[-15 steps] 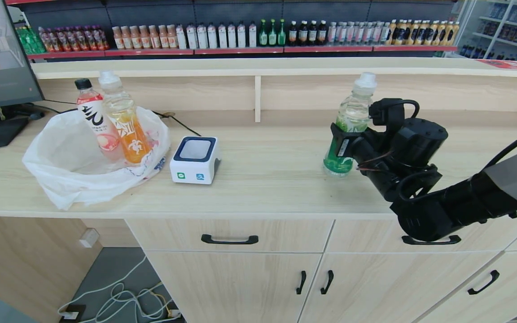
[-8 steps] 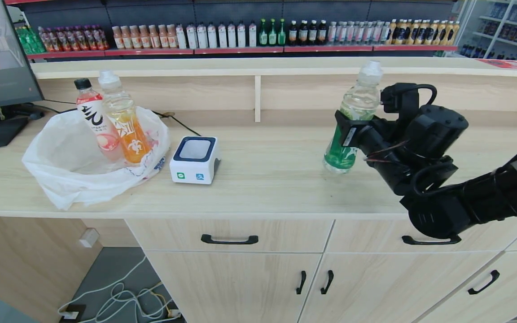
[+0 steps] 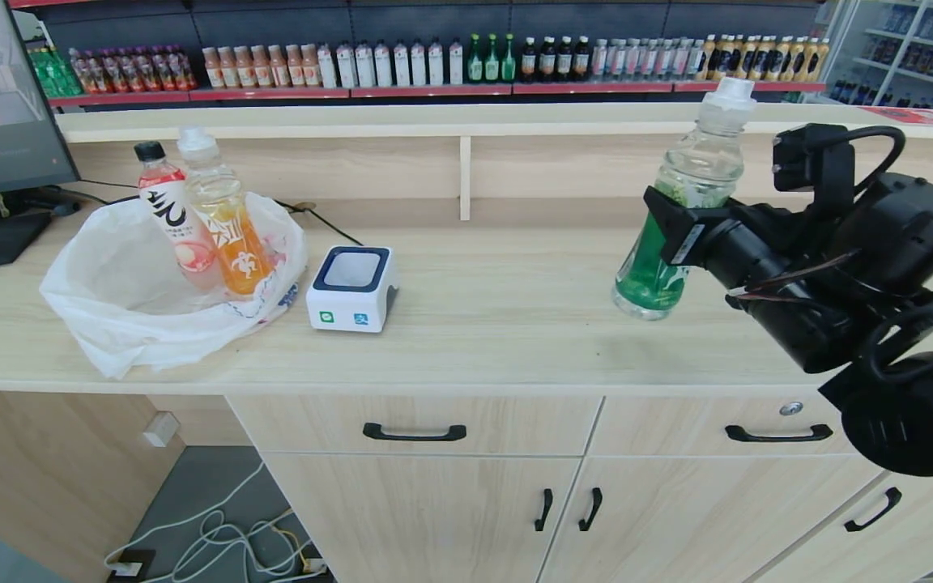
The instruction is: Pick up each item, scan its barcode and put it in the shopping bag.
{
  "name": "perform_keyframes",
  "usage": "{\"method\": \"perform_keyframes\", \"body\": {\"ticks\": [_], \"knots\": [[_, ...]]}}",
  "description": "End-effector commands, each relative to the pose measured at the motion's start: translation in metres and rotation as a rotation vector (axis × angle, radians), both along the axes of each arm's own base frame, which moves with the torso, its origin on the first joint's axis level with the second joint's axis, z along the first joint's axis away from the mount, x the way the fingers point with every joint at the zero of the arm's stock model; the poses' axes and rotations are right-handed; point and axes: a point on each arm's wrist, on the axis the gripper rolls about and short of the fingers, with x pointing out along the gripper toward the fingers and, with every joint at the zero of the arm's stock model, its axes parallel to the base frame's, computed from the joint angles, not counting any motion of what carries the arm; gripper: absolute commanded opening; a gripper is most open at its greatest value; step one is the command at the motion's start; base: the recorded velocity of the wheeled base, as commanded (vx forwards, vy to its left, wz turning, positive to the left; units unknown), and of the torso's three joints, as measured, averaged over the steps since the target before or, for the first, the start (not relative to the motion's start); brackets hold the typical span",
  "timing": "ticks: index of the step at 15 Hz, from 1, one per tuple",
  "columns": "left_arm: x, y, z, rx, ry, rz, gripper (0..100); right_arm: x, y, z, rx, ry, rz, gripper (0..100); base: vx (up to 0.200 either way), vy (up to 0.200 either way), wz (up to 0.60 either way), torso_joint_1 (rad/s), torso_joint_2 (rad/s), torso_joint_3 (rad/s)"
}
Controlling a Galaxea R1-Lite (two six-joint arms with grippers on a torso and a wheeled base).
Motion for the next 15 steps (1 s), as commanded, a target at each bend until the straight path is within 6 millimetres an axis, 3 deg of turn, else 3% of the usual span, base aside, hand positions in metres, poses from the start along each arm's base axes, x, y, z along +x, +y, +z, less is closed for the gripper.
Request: {"method": "perform_keyframes", "body": {"ticks": [1,7,15], "knots": [[0.0,0.0,0.0,0.0,0.0,0.001,100,-0.034,-0.006,0.01,0.013,-0.019,0.037,0,0.0,0.0,0.0,0.0,0.0,0.0],[0.0,0.0,0.0,0.0,0.0,0.001,100,-0.077,-0.006,0.006,0.05,0.007,0.118,0,0.0,0.0,0.0,0.0,0.0,0.0],[0.0,0.0,0.0,0.0,0.002,0.001,100,-0.09,0.005,-0.022,0.153,0.064,0.274,0,0.0,0.0,0.0,0.0,0.0,0.0]]}}
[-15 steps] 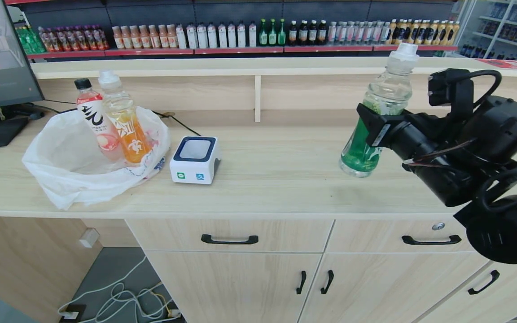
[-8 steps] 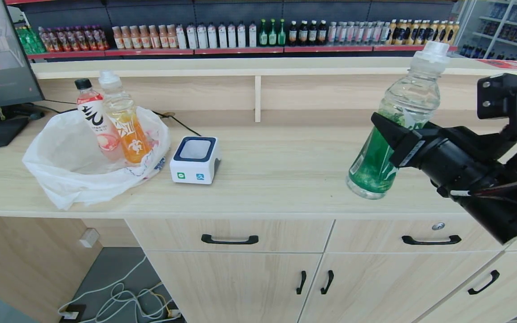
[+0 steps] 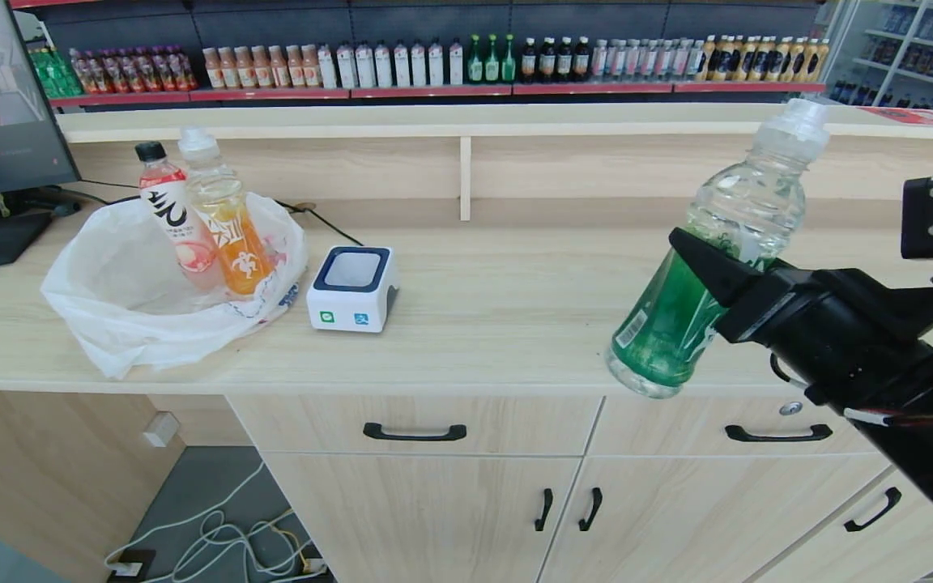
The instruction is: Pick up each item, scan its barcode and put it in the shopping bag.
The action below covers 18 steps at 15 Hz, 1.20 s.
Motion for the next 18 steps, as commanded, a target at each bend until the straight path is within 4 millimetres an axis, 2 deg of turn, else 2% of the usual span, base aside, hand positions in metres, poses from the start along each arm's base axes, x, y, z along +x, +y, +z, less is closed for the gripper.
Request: {"method": "perform_keyframes", "body": {"ticks": [1,4,7,11,12,15,18], "knots": [[0.0,0.0,0.0,-0.001,0.0,0.001,100,0.002,0.006,-0.008,-0.016,0.0,0.078,0,0.0,0.0,0.0,0.0,0.0,0.0],[0.0,0.0,0.0,-0.001,0.0,0.001,100,0.002,0.012,-0.004,0.01,-0.034,0.242,0,0.0,0.0,0.0,0.0,0.0,0.0],[0.0,0.0,0.0,-0.001,0.0,0.001,100,-0.007,0.018,0.0,0.067,-0.067,0.453,0,0.0,0.0,0.0,0.0,0.0,0.0],[0.0,0.0,0.0,-0.001,0.0,0.001,100,-0.004,0.022,0.011,0.21,-0.032,0.568,0,0.0,0.0,0.0,0.0,0.0,0.0],[0.0,0.0,0.0,-0.001,0.0,0.001,100,-0.008,0.021,0.02,0.261,-0.031,0.622,0,0.0,0.0,0.0,0.0,0.0,0.0],[0.0,0.0,0.0,-0.001,0.0,0.001,100,-0.011,0.02,0.026,0.28,-0.027,0.684,0,0.0,0.0,0.0,0.0,0.0,0.0],[0.0,0.0,0.0,-0.001,0.0,0.001,100,-0.023,0.014,0.036,0.284,-0.035,0.786,0,0.0,0.0,0.0,0.0,0.0,0.0]]}}
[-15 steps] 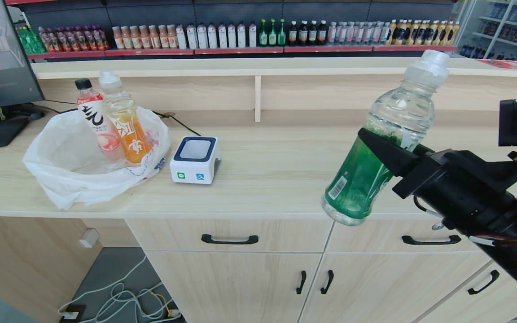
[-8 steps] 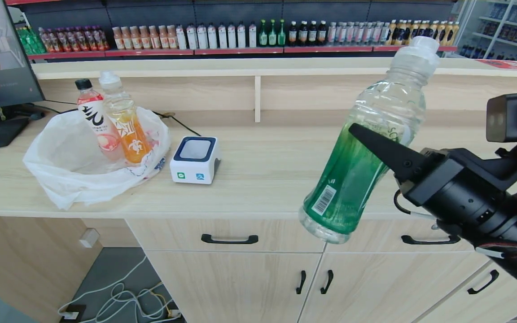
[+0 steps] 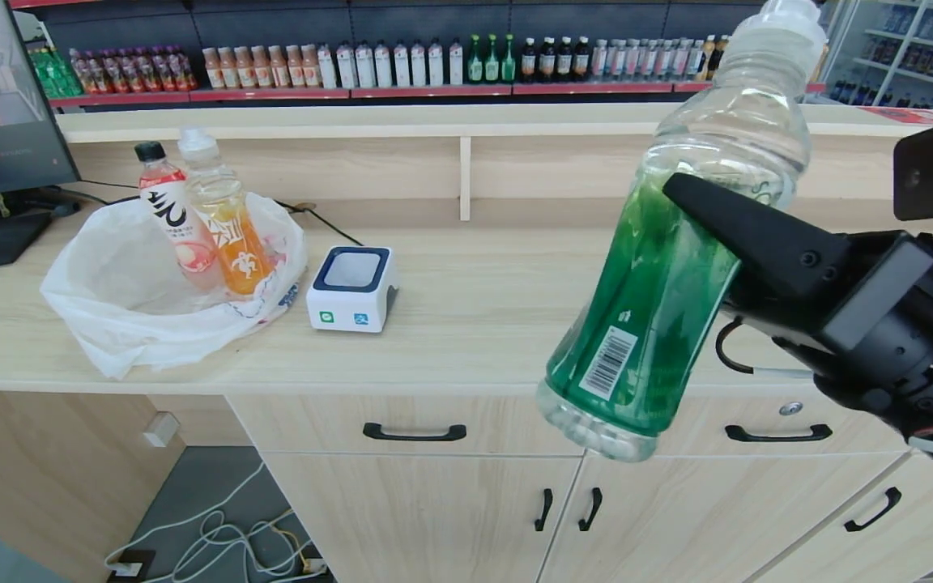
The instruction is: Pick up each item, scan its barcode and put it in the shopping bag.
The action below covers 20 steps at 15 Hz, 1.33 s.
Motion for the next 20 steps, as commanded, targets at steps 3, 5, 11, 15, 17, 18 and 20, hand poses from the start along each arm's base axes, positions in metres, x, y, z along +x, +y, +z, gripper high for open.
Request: {"method": "perform_keyframes", "body": {"ticks": [3,5,11,15,17,18,20], "knots": [[0.0,0.0,0.0,0.0,0.0,0.001,100,-0.01,-0.005,0.011,0.024,-0.016,0.058,0,0.0,0.0,0.0,0.0,0.0,0.0],[0.0,0.0,0.0,0.0,0.0,0.001,100,-0.01,-0.005,0.01,0.015,-0.018,0.073,0,0.0,0.0,0.0,0.0,0.0,0.0],[0.0,0.0,0.0,0.0,0.0,0.001,100,-0.011,-0.003,0.006,-0.005,-0.014,0.103,0,0.0,0.0,0.0,0.0,0.0,0.0],[0.0,0.0,0.0,0.0,0.0,0.001,100,-0.015,-0.001,0.006,-0.006,-0.014,0.119,0,0.0,0.0,0.0,0.0,0.0,0.0],[0.0,0.0,0.0,0.0,0.0,0.001,100,-0.019,-0.001,0.005,-0.009,-0.01,0.129,0,0.0,0.0,0.0,0.0,0.0,0.0],[0.0,0.0,0.0,0.0,0.0,0.001,100,-0.019,-0.002,0.003,-0.014,-0.006,0.127,0,0.0,0.0,0.0,0.0,0.0,0.0],[0.0,0.0,0.0,0.0,0.0,0.001,100,-0.021,-0.002,0.0,-0.025,-0.01,0.123,0,0.0,0.0,0.0,0.0,0.0,0.0]]}}
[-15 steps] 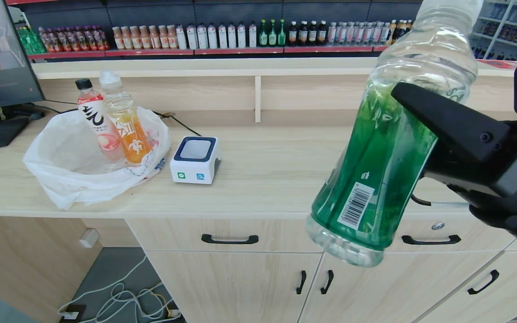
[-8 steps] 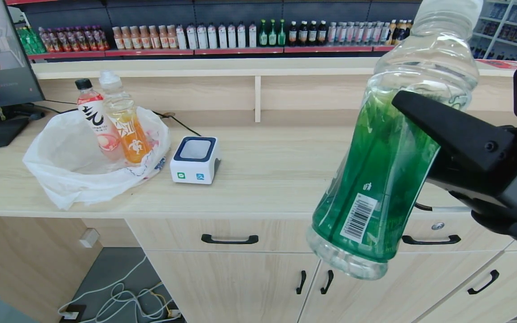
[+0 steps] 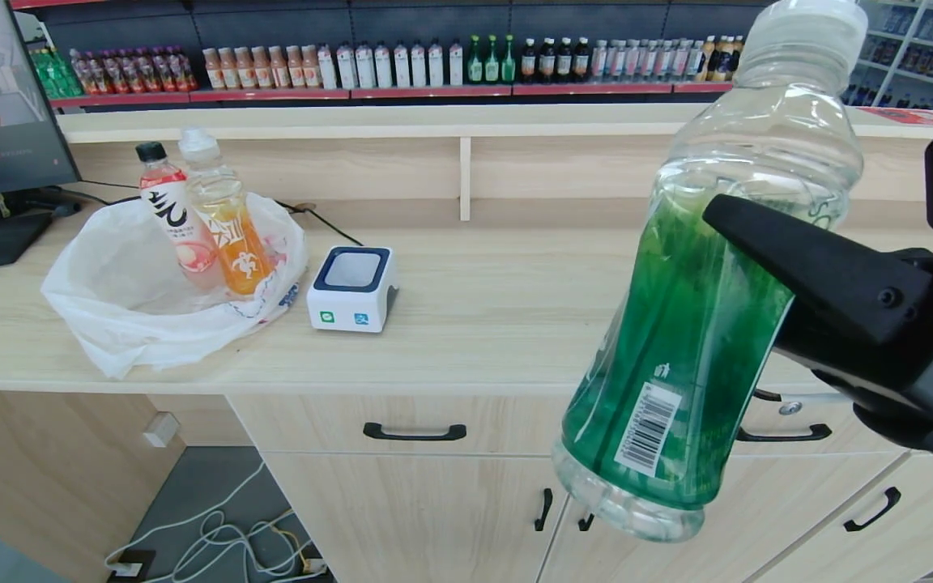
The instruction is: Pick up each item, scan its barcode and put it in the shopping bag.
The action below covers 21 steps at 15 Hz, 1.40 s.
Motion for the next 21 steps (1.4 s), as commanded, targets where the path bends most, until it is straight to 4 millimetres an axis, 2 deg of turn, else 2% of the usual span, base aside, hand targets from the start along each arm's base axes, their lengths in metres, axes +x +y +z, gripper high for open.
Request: {"method": "perform_keyframes", "body": {"ticks": [1,7,11,13,15,17,21], "knots": [[0.0,0.0,0.0,0.0,0.0,0.001,100,-0.002,0.001,-0.002,-0.006,0.0,0.005,0,0.0,0.0,0.0,0.0,0.0,0.0],[0.0,0.0,0.0,0.0,0.0,0.001,100,-0.002,0.001,-0.005,-0.028,-0.024,-0.012,0,0.0,0.0,0.0,0.0,0.0,0.0],[0.0,0.0,0.0,0.0,0.0,0.001,100,0.003,0.005,-0.013,-0.104,-0.132,-0.032,0,0.0,0.0,0.0,0.0,0.0,0.0],[0.0,0.0,0.0,0.0,0.0,0.001,100,0.008,0.008,-0.019,-0.148,-0.193,-0.09,0,0.0,0.0,0.0,0.0,0.0,0.0],[0.0,0.0,0.0,0.0,0.0,0.001,100,0.021,0.014,-0.028,-0.175,-0.202,-0.216,0,0.0,0.0,0.0,0.0,0.0,0.0],[0.0,0.0,0.0,0.0,0.0,0.001,100,0.035,0.02,-0.026,-0.184,-0.253,-0.37,0,0.0,0.0,0.0,0.0,0.0,0.0],[0.0,0.0,0.0,0.0,0.0,0.001,100,0.035,0.019,-0.028,-0.201,-0.252,-0.56,0,0.0,0.0,0.0,0.0,0.0,0.0]]}}
